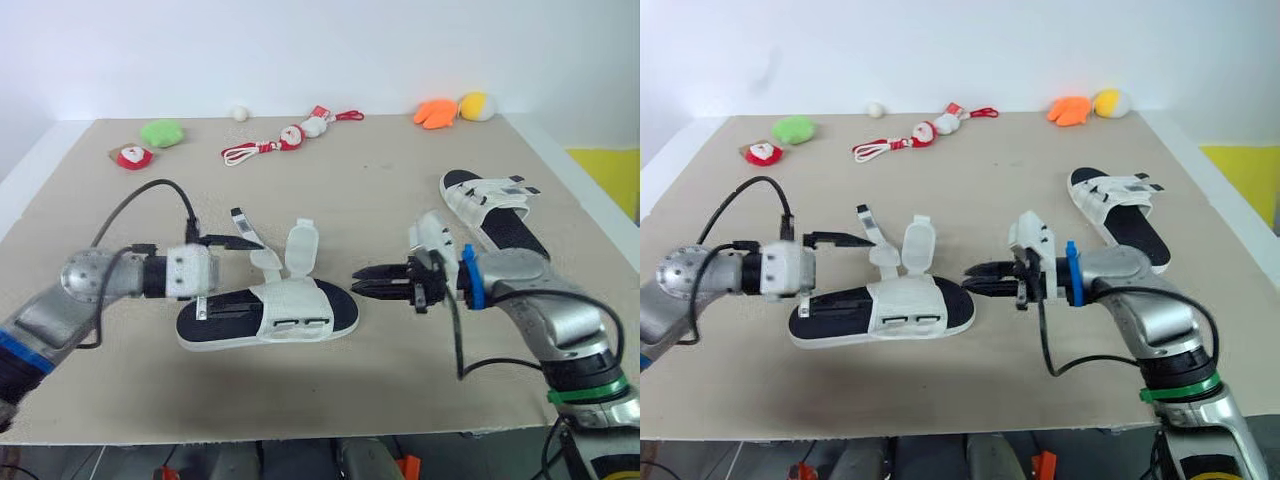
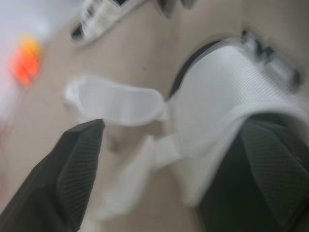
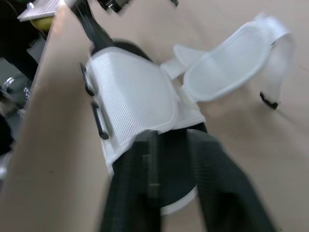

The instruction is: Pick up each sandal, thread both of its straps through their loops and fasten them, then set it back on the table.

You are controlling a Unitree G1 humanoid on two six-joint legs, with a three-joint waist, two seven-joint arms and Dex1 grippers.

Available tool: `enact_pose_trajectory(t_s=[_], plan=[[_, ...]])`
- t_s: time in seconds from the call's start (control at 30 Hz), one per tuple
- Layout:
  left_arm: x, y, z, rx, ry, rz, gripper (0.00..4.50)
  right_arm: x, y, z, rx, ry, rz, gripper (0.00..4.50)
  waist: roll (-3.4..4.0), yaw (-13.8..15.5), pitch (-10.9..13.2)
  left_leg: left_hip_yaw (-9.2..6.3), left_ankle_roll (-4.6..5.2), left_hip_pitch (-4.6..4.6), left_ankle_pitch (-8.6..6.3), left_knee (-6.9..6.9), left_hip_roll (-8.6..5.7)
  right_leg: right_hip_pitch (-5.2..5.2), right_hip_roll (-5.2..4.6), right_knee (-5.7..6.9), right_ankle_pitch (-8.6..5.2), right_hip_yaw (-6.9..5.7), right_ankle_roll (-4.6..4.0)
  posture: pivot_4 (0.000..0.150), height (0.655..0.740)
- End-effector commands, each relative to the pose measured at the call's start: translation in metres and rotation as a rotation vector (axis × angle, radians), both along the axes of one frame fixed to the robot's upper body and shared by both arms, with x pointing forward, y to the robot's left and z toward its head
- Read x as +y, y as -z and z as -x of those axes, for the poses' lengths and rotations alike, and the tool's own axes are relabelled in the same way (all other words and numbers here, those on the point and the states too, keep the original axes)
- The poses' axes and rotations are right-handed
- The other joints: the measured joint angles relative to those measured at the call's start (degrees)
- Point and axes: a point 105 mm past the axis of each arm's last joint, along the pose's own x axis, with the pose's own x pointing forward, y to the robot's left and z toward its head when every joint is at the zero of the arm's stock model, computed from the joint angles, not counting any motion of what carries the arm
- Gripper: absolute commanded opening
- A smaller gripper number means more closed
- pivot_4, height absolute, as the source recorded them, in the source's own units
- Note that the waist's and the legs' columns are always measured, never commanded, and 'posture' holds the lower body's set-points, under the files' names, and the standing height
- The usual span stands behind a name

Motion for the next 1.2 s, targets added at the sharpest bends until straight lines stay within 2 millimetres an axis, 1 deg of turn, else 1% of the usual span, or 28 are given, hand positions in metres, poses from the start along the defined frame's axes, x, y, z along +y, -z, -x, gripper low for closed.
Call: enact_pose_trajectory(t_s=[0.03,0.1,0.2,0.33,0.37,0.43,0.5,0.67,0.8,0.9,0.97,1.07,1.2], plan=[[0.017,-0.034,-0.020,0.284,-0.180,0.373,4.50,0.010,0.019,-0.002,-0.022,0.009,-0.004,0.13,0.07,0.05,0.02,-0.01,0.00,0.02,0.00,0.00,0.00,-0.02,0.03,0.04,-0.02,-0.02,-0.02,0.150,0.7400],[0.018,-0.040,-0.020,0.397,-0.184,0.477,4.50,0.011,0.027,-0.002,-0.005,0.012,0.005,0.13,0.03,0.10,0.03,-0.04,0.02,0.08,0.01,0.04,0.00,0.00,0.07,0.14,-0.10,-0.02,-0.16,0.150,0.7400],[0.013,-0.037,-0.018,0.493,-0.185,0.524,4.50,0.011,0.037,-0.002,-0.001,0.002,0.056,0.13,0.02,0.09,0.04,-0.03,0.01,0.07,0.01,0.08,-0.01,0.02,0.07,0.13,-0.11,0.03,-0.20,0.150,0.7400],[0.011,-0.007,-0.025,0.577,-0.274,0.457,4.50,0.012,0.047,-0.006,0.016,0.025,0.095,0.13,0.01,0.11,0.02,-0.08,0.01,0.09,0.01,0.06,0.00,0.02,0.12,0.15,-0.04,0.01,-0.08,0.150,0.7400],[0.010,0.001,-0.027,0.622,-0.299,0.449,4.50,0.012,0.048,-0.007,0.017,0.030,0.094,0.13,0.00,0.13,0.02,-0.08,0.01,0.10,0.01,0.05,0.00,0.02,0.13,0.16,-0.04,0.01,-0.09,0.150,0.7400],[0.014,0.012,-0.032,0.706,-0.358,0.463,4.50,0.009,0.055,-0.009,0.006,0.046,0.135,0.13,-0.04,0.12,0.00,-0.09,0.00,0.12,0.02,0.06,0.00,0.03,0.15,0.16,-0.03,0.02,-0.12,0.150,0.7400],[0.020,0.019,-0.042,0.764,-0.424,0.497,4.50,0.008,0.061,-0.011,0.000,0.062,0.167,0.13,-0.16,0.09,-0.09,-0.08,0.00,0.20,0.02,0.06,0.01,0.08,0.15,0.16,-0.06,0.03,-0.19,0.150,0.7400],[0.032,0.028,-0.060,0.887,-0.541,0.580,4.50,0.010,0.066,-0.008,-0.003,0.057,0.195,0.13,-0.37,0.10,-0.22,-0.10,-0.13,0.46,0.13,0.06,0.01,0.27,0.18,0.18,-0.04,0.04,-0.25,0.150,0.7400],[0.033,0.041,-0.072,0.958,-0.598,0.632,4.50,0.012,0.068,-0.006,0.012,0.064,0.201,0.13,-0.54,0.09,-0.34,-0.07,-0.17,0.80,0.15,0.05,0.00,0.56,0.17,0.17,-0.04,0.06,-0.26,0.150,0.7400],[0.027,0.038,-0.089,1.013,-0.587,0.749,4.50,0.016,0.066,-0.003,0.008,0.054,0.197,0.13,-0.61,0.10,-0.37,-0.09,-0.18,0.90,0.14,0.05,-0.01,0.67,0.18,0.17,-0.05,0.05,-0.28,0.150,0.7400],[0.023,0.037,-0.097,1.050,-0.580,0.792,4.50,0.017,0.066,-0.002,0.007,0.052,0.195,0.13,-0.65,0.09,-0.39,-0.10,-0.18,0.91,0.15,0.04,-0.01,0.68,0.18,0.17,-0.04,0.04,-0.27,0.150,0.7400],[0.018,0.042,-0.106,1.098,-0.594,0.810,4.50,0.018,0.064,-0.001,0.004,0.051,0.193,0.13,-0.65,-0.06,-0.39,-0.10,-0.19,0.90,0.14,0.04,-0.01,0.68,0.18,0.16,-0.05,0.05,-0.27,0.150,0.7400],[0.014,0.045,-0.118,1.109,-0.617,0.825,4.50,0.018,0.061,-0.002,-0.002,0.056,0.186,0.13,-0.65,-0.20,-0.39,-0.10,-0.21,0.92,0.13,-0.10,-0.01,0.67,0.20,0.12,-0.07,0.06,-0.30,0.150,0.7400]])
